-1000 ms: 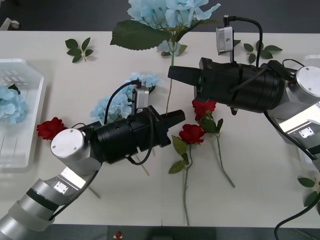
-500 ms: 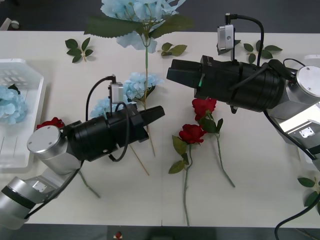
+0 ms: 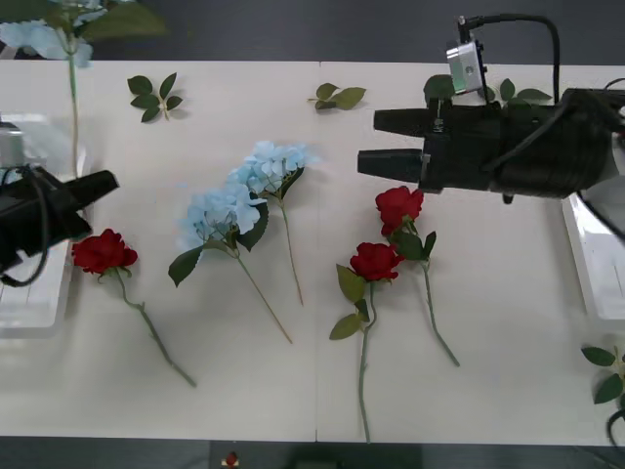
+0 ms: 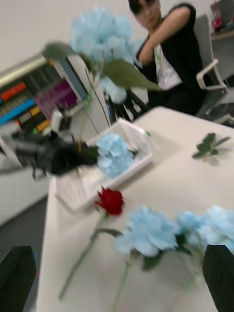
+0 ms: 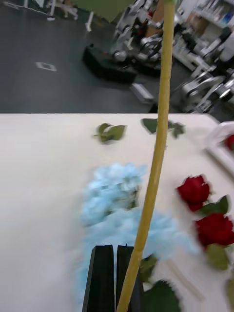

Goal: Put the red flowers into the right box and the blue flowers into the left box

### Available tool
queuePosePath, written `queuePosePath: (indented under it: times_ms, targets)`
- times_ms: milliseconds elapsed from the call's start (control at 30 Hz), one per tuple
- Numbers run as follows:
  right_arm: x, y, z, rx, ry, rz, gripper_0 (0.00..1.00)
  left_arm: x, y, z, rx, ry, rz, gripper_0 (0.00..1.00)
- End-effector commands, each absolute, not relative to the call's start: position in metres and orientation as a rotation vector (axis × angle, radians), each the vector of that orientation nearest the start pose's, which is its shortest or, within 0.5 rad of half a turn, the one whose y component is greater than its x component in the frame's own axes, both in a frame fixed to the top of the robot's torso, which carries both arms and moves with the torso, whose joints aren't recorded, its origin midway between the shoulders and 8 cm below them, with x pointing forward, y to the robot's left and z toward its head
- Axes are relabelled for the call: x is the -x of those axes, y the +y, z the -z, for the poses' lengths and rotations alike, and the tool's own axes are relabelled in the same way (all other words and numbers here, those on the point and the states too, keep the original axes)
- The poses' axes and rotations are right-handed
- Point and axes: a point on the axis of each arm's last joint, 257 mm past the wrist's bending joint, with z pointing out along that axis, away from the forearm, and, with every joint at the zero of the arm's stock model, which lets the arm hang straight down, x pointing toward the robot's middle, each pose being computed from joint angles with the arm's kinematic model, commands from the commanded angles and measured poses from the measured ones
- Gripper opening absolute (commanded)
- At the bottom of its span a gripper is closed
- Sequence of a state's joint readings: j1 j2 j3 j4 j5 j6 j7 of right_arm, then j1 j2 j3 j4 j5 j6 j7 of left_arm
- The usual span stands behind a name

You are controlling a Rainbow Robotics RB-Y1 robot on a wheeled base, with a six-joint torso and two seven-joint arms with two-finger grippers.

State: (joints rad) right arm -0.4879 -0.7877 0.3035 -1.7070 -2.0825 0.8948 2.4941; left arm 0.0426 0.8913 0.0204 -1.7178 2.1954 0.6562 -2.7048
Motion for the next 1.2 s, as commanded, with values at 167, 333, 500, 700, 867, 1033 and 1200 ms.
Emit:
queuePosePath:
  times_ms: [167, 333, 500, 700, 867, 1033, 1200]
  targets:
    - [-0.440, -0.089, 0.086, 1.031, 1.822, -0.893, 1.00, -0.472, 0.348, 0.111, -0.392, 1.838, 0.553, 0.00]
    - [-0.452, -0.134, 0.120, 1.022, 1.997, -0.700, 1.00, -0.464, 0.390, 0.113, -0.287, 1.992, 0.498, 0.00]
    - [-0.455, -0.168, 0.149, 1.028, 2.148, -0.556, 1.00, -0.452, 0.460, 0.119, -0.241, 2.097, 0.247, 0.00]
    - [-0.454, -0.213, 0.182, 1.028, 2.345, -0.326, 1.00, -0.434, 0.542, 0.113, -0.148, 2.123, -0.010, 0.00]
    - [-0.448, -0.241, 0.202, 1.013, 2.475, -0.138, 1.00, -0.424, 0.598, 0.121, -0.045, 2.134, -0.133, 0.00]
    - [-0.450, -0.240, 0.222, 1.023, 2.509, -0.044, 1.00, -0.419, 0.635, 0.142, 0.024, 2.133, -0.229, 0.00]
    - [-0.460, -0.227, 0.241, 1.080, 2.448, 0.037, 1.00, -0.417, 0.655, 0.174, 0.072, 2.124, -0.286, 0.00]
